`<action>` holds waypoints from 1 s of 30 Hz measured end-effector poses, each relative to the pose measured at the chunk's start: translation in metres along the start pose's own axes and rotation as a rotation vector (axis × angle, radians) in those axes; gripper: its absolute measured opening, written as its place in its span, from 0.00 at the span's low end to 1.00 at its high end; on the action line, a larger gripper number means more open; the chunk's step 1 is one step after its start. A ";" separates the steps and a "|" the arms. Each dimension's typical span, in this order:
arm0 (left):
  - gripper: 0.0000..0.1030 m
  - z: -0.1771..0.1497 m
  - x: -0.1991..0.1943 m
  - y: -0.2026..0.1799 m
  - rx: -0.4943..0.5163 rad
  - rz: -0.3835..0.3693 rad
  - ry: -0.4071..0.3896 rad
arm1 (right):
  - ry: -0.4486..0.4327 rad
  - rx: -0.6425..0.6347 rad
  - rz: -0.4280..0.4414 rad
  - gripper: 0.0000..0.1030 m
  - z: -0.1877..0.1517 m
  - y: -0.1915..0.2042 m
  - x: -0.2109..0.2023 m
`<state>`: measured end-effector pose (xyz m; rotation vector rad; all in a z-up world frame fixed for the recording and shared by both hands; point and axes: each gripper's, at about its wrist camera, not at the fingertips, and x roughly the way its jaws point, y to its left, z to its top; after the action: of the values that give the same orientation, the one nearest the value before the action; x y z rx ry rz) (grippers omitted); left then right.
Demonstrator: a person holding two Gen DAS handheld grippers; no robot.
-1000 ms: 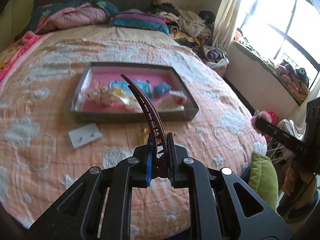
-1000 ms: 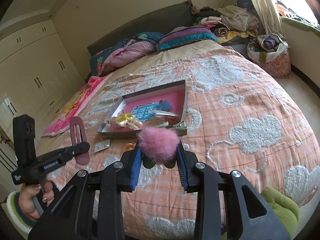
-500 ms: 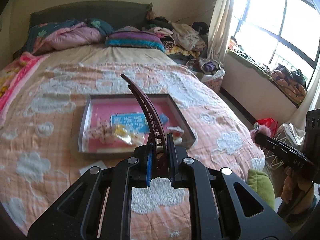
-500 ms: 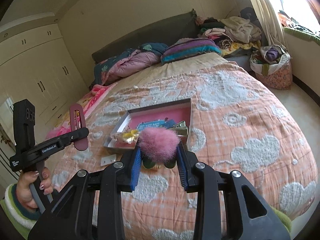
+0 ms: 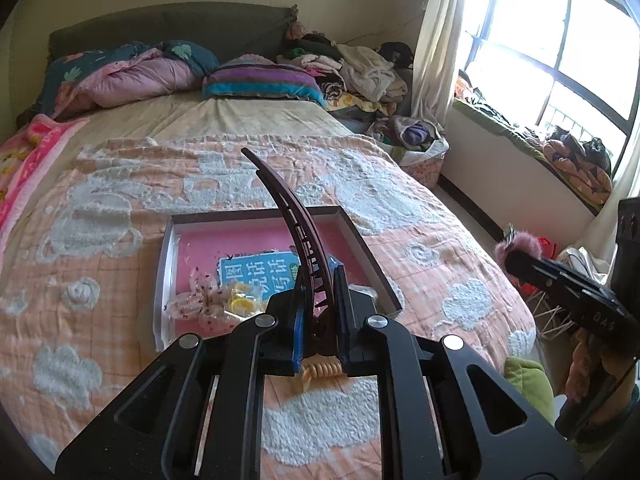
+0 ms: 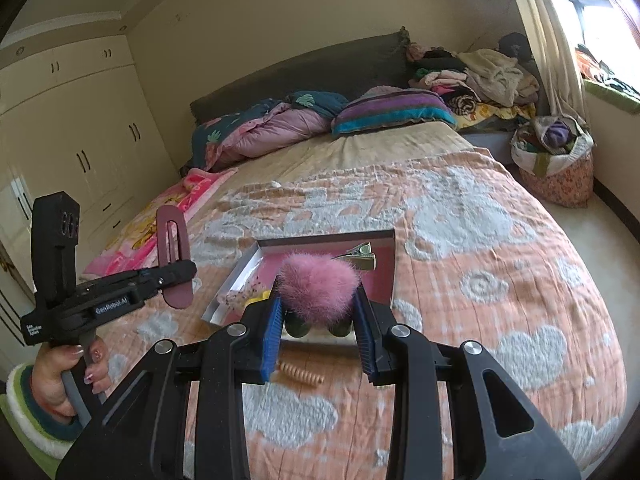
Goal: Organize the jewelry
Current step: 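Lower the claw clip into the pink box with the left tool while the right drops the pompom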
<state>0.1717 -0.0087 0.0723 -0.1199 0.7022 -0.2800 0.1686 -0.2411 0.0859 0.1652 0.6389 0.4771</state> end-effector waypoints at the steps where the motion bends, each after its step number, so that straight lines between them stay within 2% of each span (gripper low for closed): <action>1: 0.06 0.001 0.004 0.001 0.000 -0.001 0.007 | 0.004 -0.002 0.002 0.30 0.003 0.001 0.005; 14: 0.06 0.004 0.045 0.010 0.008 0.011 0.065 | 0.053 -0.030 -0.030 0.30 0.029 -0.001 0.061; 30: 0.06 -0.020 0.103 0.019 -0.010 -0.018 0.193 | 0.212 -0.046 -0.067 0.30 -0.007 -0.019 0.138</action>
<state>0.2374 -0.0212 -0.0105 -0.1097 0.8940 -0.3080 0.2681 -0.1923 0.0014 0.0494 0.8377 0.4479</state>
